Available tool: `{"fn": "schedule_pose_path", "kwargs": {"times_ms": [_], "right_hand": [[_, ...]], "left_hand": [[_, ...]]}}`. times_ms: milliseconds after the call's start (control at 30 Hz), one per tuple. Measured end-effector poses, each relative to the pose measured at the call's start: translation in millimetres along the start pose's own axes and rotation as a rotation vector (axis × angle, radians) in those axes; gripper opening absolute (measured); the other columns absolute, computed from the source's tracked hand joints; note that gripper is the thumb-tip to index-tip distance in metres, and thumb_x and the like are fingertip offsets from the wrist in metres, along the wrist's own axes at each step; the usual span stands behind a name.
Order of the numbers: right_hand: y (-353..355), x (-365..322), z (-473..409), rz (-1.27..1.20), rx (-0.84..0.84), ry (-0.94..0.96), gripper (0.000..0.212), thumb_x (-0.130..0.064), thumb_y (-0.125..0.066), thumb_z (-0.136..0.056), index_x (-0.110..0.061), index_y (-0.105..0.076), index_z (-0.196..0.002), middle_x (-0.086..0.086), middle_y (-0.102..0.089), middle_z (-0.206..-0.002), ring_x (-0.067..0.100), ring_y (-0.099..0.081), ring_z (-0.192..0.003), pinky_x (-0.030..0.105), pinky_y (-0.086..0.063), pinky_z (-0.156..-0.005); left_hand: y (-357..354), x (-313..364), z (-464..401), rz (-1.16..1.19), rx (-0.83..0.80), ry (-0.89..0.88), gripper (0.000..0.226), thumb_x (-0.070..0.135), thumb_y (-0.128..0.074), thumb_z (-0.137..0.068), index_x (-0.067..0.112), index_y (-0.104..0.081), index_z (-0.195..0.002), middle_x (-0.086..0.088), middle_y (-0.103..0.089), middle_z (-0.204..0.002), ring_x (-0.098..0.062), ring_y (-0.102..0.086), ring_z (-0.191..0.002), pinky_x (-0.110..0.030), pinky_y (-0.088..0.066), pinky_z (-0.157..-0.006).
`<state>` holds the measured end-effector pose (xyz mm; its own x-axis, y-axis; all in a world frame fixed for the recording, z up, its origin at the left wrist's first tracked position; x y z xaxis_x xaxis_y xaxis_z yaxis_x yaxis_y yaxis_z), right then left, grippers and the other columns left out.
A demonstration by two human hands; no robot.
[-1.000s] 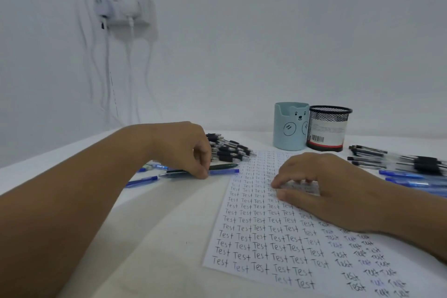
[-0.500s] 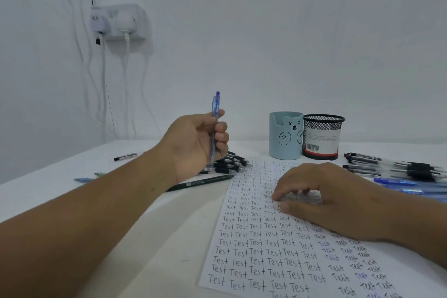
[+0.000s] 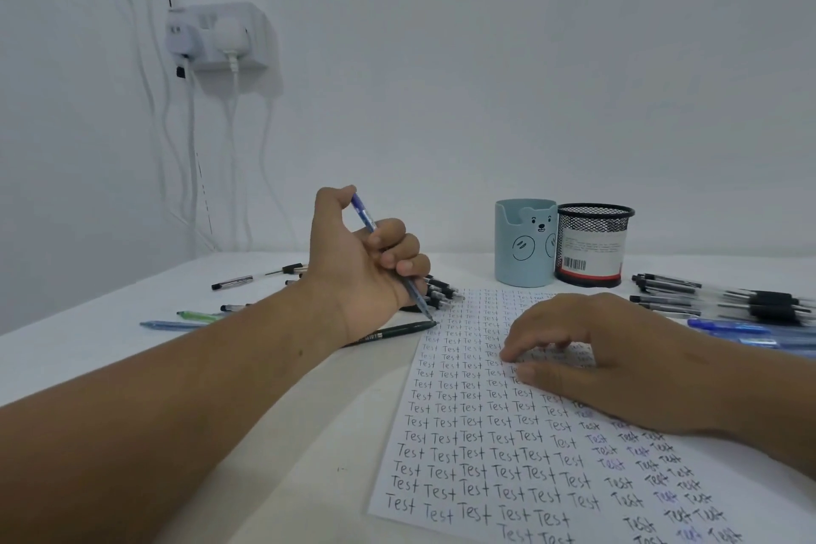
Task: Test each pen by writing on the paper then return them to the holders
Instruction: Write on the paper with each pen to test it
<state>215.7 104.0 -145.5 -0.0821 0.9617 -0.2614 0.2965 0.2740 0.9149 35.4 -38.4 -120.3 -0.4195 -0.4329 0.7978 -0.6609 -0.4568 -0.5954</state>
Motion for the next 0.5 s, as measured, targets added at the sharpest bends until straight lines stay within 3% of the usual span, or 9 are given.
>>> {"fn": "schedule_pose_path", "kwargs": {"times_ms": [167, 267, 333, 400, 500], "right_hand": [[4, -1, 4, 0.006, 0.019, -0.052, 0.027, -0.056, -0.059, -0.09, -0.047, -0.068, -0.114, -0.035, -0.063, -0.106, -0.01, -0.057, -0.104, 0.015, -0.049, -0.088], [11, 0, 6, 0.01, 0.197, -0.095, 0.034, -0.055, -0.063, -0.086, -0.042, -0.068, -0.117, -0.028, -0.066, -0.093, -0.006, -0.059, -0.092, 0.016, -0.052, -0.079], [17, 1, 7, 0.039, 0.361, -0.086, 0.046, -0.066, -0.061, -0.077, -0.04, -0.071, -0.113, -0.023, -0.063, -0.082, -0.001, -0.056, -0.082, 0.014, -0.045, -0.066], [21, 1, 6, 0.111, 0.435, -0.061, 0.053, -0.073, -0.058, -0.072, -0.038, -0.073, -0.109, -0.018, -0.055, -0.071, -0.003, -0.053, -0.074, 0.013, -0.034, -0.058], [23, 1, 4, 0.19, 0.469, -0.01, 0.032, -0.056, -0.073, -0.08, -0.032, -0.079, -0.1, -0.02, -0.044, -0.061, 0.001, -0.046, -0.057, 0.019, -0.028, -0.057]], "left_hand": [[-3, -4, -1, 0.052, -0.088, 0.016, 0.055, 0.061, -0.038, -0.088, 0.014, -0.038, -0.059, -0.004, -0.04, -0.065, -0.024, -0.049, -0.061, -0.033, -0.037, -0.071], [-10, -11, 1, 0.05, -0.164, 0.06, 0.056, 0.058, -0.034, -0.092, 0.01, -0.049, -0.066, -0.011, -0.056, -0.078, -0.033, -0.066, -0.081, -0.043, -0.052, -0.087], [-16, -18, 3, 0.045, -0.18, 0.079, 0.057, 0.054, -0.035, -0.094, 0.007, -0.054, -0.069, -0.016, -0.063, -0.086, -0.039, -0.07, -0.094, -0.051, -0.058, -0.093], [-22, -24, 6, 0.023, -0.189, 0.097, 0.056, 0.052, -0.035, -0.095, 0.004, -0.057, -0.073, -0.02, -0.068, -0.093, -0.045, -0.069, -0.104, -0.061, -0.054, -0.091], [-32, -34, 14, 0.004, -0.223, 0.149, 0.055, 0.049, -0.034, -0.097, 0.002, -0.058, -0.08, -0.028, -0.069, -0.111, -0.054, -0.064, -0.111, -0.065, -0.049, -0.092]]}}
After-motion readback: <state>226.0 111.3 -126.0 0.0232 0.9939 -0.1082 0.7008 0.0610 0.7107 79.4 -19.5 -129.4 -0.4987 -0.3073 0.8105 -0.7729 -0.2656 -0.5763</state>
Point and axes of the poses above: each hand's wrist, its own z-axis away from the middle knuckle, its own y-axis out of the back of the hand, x = y × z, the point moved 3 cm from there along -z, towards the middle knuckle
